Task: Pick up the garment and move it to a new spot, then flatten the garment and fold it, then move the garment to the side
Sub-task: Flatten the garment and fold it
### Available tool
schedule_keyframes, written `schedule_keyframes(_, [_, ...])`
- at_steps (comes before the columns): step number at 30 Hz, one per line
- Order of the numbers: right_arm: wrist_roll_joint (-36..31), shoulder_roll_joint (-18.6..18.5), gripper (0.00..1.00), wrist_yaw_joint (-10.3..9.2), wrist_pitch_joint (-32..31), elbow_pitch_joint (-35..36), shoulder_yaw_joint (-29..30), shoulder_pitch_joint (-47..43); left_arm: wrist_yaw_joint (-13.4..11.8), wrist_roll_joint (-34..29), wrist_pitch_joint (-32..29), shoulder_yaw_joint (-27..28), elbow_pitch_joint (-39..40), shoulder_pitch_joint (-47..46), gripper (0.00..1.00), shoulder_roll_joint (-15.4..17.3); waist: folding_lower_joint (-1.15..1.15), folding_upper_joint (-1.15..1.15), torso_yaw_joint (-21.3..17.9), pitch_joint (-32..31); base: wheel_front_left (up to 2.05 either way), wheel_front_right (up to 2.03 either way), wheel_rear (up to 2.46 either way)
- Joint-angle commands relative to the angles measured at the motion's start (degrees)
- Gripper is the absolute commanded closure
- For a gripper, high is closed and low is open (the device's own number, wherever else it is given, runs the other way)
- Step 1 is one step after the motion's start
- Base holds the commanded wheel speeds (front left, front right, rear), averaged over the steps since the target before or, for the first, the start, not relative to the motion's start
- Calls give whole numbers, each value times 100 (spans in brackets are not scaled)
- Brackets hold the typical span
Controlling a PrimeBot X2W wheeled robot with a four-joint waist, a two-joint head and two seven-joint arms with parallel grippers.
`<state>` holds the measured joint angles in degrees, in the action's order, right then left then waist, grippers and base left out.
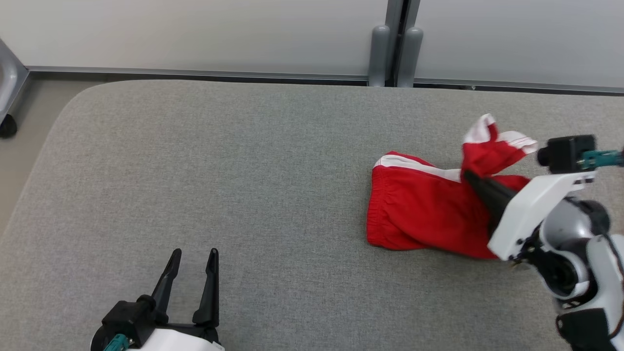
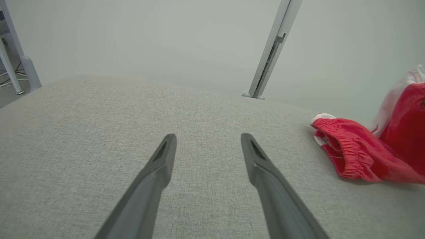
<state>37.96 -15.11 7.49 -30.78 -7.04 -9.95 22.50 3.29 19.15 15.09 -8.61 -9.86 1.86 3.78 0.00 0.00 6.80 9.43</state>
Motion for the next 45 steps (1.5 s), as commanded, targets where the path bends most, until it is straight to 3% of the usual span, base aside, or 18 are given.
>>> schedule_keyframes(1, [38,90,100,0,-20,19,-149,-89,-11,-53,5,19,-1,34,0,8,0,0,60,-26,0,0,0])
schedule_keyframes(8, [-194,768,100,1,333,-591,-662,115,-22,-72,5,25,-49,77,0,-20,0,0,207,-66,0,0,0])
schedule_keyframes(15, [-367,1101,100,1,721,-1386,-899,376,-27,-45,5,11,-89,87,0,-47,0,0,303,-90,0,0,0])
schedule_keyframes(19, [-328,1173,60,1,1061,-1649,-999,470,-35,-39,5,25,-91,111,0,-57,0,0,305,-101,0,0,0])
schedule_keyframes(20, [-315,1186,0,1,1200,-1681,-1013,494,-36,-41,5,34,-89,115,0,-59,0,0,296,-105,0,0,0])
schedule_keyframes(28, [-95,1195,0,1,1850,-1378,-1438,293,-51,-68,5,139,-103,215,0,-64,0,0,117,-316,0,0,0])
schedule_keyframes(34, [-665,446,0,-1,2772,-641,-1580,-294,-117,-65,5,359,-42,435,0,-66,0,0,-196,-672,0,0,0])
schedule_keyframes(39, [-1373,-33,0,1,3688,-763,-874,-1035,-145,-90,5,461,46,633,0,-70,0,0,-394,-967,0,0,0])
schedule_keyframes(45, [-2220,10,0,1,4527,-1371,321,-1770,-171,-154,5,642,189,780,0,-72,0,0,-477,-1088,0,0,0])
